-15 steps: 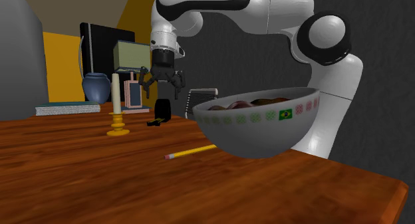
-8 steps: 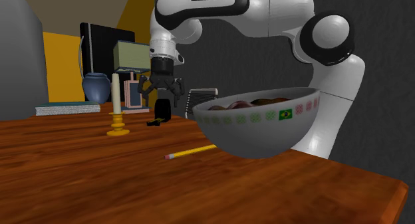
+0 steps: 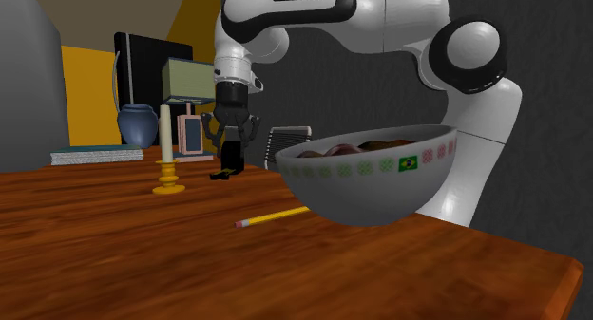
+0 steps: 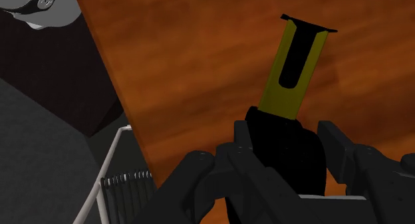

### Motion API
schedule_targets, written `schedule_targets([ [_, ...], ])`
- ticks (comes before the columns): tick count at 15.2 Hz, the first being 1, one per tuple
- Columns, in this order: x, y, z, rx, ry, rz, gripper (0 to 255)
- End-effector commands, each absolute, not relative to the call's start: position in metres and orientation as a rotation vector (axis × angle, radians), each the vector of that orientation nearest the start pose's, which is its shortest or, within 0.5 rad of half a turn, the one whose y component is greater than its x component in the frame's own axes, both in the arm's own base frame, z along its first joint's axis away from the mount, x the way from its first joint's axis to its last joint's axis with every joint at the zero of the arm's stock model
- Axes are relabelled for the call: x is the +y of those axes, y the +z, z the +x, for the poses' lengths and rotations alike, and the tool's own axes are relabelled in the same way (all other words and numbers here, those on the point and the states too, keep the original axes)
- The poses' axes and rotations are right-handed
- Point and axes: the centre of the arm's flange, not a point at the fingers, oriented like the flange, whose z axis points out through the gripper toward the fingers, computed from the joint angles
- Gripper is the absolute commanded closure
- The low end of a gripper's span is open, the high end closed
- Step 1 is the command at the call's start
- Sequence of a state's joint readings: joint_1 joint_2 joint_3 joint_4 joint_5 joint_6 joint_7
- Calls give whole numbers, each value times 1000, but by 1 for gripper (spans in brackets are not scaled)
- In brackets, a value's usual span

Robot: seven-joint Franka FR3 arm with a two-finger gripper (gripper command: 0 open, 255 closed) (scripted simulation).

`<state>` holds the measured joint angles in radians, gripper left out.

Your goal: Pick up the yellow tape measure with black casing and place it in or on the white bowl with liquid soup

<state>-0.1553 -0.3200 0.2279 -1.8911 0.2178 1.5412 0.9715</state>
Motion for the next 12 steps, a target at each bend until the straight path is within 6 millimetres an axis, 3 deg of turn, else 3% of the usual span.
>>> schedule_targets([
  [1, 72, 628, 447, 1330, 162, -2721, 255],
  [7, 72, 628, 447, 1330, 162, -2721, 255],
  [12, 72, 654, 447, 1330, 162, -2721, 255],
])
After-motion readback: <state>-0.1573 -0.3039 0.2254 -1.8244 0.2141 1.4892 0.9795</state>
